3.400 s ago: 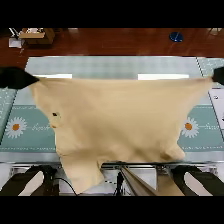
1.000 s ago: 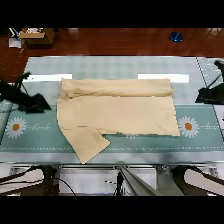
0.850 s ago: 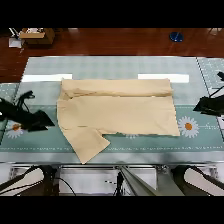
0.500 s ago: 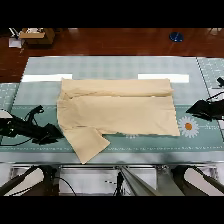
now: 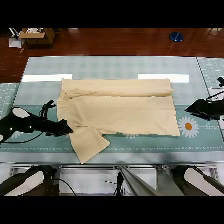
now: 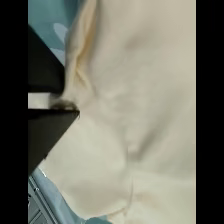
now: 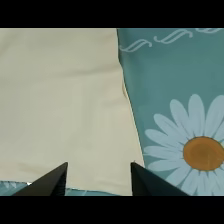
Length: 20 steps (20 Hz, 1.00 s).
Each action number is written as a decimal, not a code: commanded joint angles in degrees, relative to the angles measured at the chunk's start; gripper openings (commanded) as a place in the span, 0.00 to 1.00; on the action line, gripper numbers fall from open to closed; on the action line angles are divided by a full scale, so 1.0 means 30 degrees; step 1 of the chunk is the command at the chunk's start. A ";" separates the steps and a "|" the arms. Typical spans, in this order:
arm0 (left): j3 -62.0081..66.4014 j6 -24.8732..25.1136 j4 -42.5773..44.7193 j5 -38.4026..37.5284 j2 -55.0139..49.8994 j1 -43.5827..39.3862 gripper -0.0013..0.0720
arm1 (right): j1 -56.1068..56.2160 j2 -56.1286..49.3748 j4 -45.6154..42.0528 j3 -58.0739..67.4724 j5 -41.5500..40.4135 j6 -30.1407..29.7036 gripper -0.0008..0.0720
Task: Fold the shirts.
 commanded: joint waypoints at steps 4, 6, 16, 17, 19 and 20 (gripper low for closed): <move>-0.0007 -0.0175 0.0576 -0.0095 -0.0772 -0.0707 0.05 | -0.0044 0.0015 -0.2164 0.0000 0.0379 0.0044 0.68; -0.0007 -0.0168 0.0809 -0.0495 -0.0772 -0.0707 0.05 | -0.1115 0.0015 -0.3832 -0.0335 0.0794 0.0590 0.68; 0.0000 0.0597 0.0845 -0.0379 -0.0780 -0.0714 0.05 | -0.3468 0.0015 -0.0787 -0.5486 -0.1180 0.0211 0.68; 0.0007 0.0721 0.0845 -0.0372 -0.0780 -0.0714 0.05 | -0.3468 0.0015 -0.0437 -0.5865 -0.1763 0.0226 0.68; 0.0036 0.0707 0.0838 -0.0197 -0.0780 -0.0714 0.05 | -0.3468 0.0015 0.0991 -0.6696 -0.2725 0.0219 0.68; 0.0051 0.0699 0.0831 -0.0007 -0.0780 -0.0714 0.05 | -0.3468 0.0015 0.1632 -0.7147 -0.3031 0.0219 0.68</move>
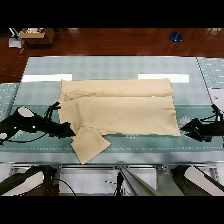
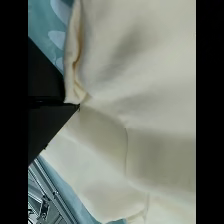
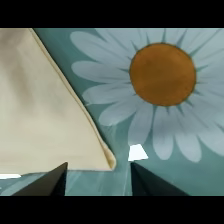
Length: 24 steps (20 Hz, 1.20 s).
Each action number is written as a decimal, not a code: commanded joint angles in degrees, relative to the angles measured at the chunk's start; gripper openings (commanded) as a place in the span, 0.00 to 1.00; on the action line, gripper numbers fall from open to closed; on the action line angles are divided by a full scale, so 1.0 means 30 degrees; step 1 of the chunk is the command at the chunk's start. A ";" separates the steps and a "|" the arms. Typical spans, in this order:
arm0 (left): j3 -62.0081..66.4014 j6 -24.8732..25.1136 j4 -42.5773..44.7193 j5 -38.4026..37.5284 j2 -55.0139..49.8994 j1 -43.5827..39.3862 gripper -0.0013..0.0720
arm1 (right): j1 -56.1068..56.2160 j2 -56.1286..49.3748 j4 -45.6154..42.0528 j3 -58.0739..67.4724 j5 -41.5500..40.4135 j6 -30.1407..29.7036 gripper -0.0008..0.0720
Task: Fold the shirts.
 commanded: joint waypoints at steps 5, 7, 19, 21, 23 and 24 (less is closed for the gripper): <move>0.0124 0.0102 -0.0437 0.1209 -0.0015 -0.0007 0.05 | 0.2616 0.0000 0.1836 -0.2484 -0.3177 0.0211 0.45; 0.0495 0.0102 -0.0474 0.1093 -0.0007 -0.0007 0.05 | 0.3891 0.0000 0.3024 -0.2011 -0.3643 -0.0102 0.06; 1.2560 -0.1137 -0.1676 0.1435 -0.0729 -0.0044 0.05 | 0.7373 -0.0685 0.5880 0.7934 -0.6309 -0.0947 0.05; 1.3624 -0.1137 -0.1982 0.1552 -0.2572 -0.0044 0.05 | 0.8459 -0.2288 0.5982 0.8510 -0.8714 -0.0561 0.05; 1.5074 -0.1137 -0.1989 0.1574 -0.4430 -0.0029 0.05 | 0.9129 -0.4014 0.5996 0.9428 -1.0149 -0.0408 0.05; 1.5956 -0.1137 -0.1996 0.1574 -0.5362 -0.0029 0.05 | 0.9333 -0.4823 0.5989 0.9959 -1.0535 -0.0335 0.05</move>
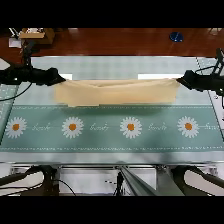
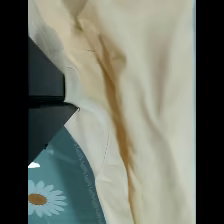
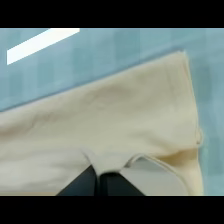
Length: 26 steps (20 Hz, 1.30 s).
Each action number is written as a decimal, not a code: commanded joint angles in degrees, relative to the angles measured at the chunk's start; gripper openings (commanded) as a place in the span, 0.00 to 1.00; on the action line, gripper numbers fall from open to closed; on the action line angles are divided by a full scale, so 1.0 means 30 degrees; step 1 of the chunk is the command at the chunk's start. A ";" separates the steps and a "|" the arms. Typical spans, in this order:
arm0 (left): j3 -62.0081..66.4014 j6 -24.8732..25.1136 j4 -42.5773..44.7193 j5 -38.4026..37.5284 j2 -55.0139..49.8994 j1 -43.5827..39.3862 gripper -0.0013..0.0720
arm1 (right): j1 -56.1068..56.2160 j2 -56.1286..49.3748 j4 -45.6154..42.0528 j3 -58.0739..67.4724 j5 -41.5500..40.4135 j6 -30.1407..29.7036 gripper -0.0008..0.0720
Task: Fold the shirts.
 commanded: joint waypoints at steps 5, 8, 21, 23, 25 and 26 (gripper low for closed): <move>0.5333 -0.0321 -0.0299 0.0240 -0.6375 0.0007 0.05 | 0.1749 -0.5384 0.0168 0.3315 -0.4073 0.0656 0.05; 0.5523 -0.0306 -0.0226 0.0226 -0.8043 0.0036 0.05 | 0.1763 -0.6346 -0.0175 0.3315 -0.4146 0.0641 0.05; 0.5537 -0.0313 -0.0015 -0.4925 -0.7985 0.2929 0.80 | 0.1428 -0.5078 -0.4779 0.3315 -0.2667 0.1173 0.60; 0.5537 -0.0306 -0.0015 -0.6258 -0.7570 0.3555 0.79 | 0.0597 -0.3912 -0.7380 0.3315 -0.2572 0.2208 0.60; 0.5530 -0.0306 -0.0015 -0.6805 -0.7300 0.3759 0.79 | -0.0721 -0.3534 -0.9311 0.3315 -0.1129 0.4932 0.62; 0.5530 -0.0306 -0.0029 -0.6790 -0.7249 0.3738 0.79 | -0.1494 -0.3730 -0.8932 0.3308 0.0000 0.5457 0.69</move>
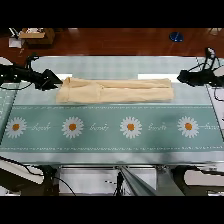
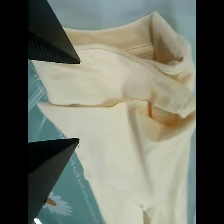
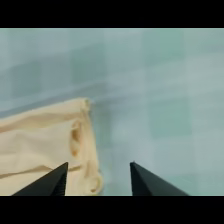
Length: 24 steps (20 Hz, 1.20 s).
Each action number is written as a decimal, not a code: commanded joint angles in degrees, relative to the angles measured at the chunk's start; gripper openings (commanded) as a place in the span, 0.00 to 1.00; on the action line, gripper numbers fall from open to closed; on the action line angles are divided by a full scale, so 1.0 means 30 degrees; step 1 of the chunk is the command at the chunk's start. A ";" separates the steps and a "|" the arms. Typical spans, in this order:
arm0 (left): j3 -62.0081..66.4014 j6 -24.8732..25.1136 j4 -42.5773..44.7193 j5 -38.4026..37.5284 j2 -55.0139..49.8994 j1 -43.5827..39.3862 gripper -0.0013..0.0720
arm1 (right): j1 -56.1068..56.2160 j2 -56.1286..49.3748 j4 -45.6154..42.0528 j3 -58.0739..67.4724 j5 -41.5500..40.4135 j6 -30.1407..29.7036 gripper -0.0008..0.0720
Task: Fold the shirts.
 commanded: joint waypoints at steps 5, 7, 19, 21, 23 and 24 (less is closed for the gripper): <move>0.0007 0.0073 -0.0051 -0.1209 0.0335 -0.0364 0.79 | -0.3789 -0.2878 0.7155 0.0000 0.6237 -0.0357 0.83; 0.0007 0.0080 -0.0044 -0.1056 0.0328 -0.0787 0.79 | -0.3490 -0.4189 0.9318 0.0000 0.6739 -0.0962 0.83; 0.0007 0.0204 -0.0066 -0.0794 0.0335 -0.1705 0.79 | 0.0619 -0.6033 1.4877 0.0007 0.0532 -0.2667 0.05; 0.0007 0.0197 -0.0087 -0.0794 0.0350 -0.1712 0.75 | 0.0546 -0.5399 1.4819 0.0007 0.0998 -0.3570 0.05; 0.0007 -0.0095 -0.0729 -0.0780 0.0350 -0.1807 0.75 | 0.0444 -0.4073 1.4236 0.0007 0.1282 -0.3818 0.05; 0.0007 -0.0335 -0.1537 -0.0714 0.0342 -0.1916 0.72 | 0.0437 -0.3330 1.3763 0.0007 0.1384 -0.3818 0.05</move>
